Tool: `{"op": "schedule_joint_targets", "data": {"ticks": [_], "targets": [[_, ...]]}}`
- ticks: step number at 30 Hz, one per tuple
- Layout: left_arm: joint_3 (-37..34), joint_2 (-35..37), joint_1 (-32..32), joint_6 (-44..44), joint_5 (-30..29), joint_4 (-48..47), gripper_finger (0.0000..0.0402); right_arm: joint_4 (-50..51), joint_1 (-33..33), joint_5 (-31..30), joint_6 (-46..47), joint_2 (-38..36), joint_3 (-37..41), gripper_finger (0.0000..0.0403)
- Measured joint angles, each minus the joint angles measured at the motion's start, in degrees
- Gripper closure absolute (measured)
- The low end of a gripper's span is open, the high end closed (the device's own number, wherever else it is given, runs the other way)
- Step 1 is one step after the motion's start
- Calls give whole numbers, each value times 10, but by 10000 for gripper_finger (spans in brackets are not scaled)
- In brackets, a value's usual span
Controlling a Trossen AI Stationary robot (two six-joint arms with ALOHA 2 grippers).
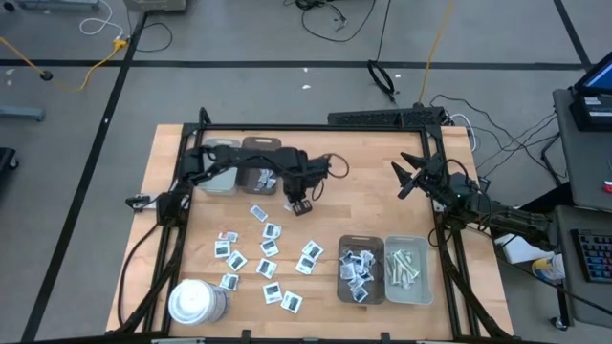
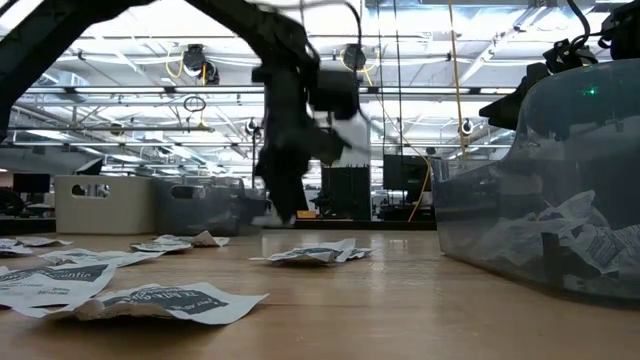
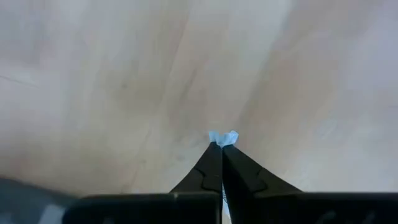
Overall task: Pick & Place First Aid Supplies
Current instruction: Put the white ointment pack into the top black bin
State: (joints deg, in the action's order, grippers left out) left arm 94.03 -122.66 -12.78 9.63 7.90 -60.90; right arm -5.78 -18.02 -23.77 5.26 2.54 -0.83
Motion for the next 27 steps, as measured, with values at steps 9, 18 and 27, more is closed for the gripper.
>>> {"op": "schedule_joint_targets", "data": {"ticks": [9, 18, 27], "targets": [[33, 53, -14, -11, -2, -49, 400, 0, 0, 0, 0, 0, 0, 183], [33, 84, -39, -10, -2, -90, 401, 0, 0, 0, 0, 0, 0, 182], [31, 122, -124, -8, -3, -128, 401, 0, 0, 0, 0, 0, 0, 179]]}}
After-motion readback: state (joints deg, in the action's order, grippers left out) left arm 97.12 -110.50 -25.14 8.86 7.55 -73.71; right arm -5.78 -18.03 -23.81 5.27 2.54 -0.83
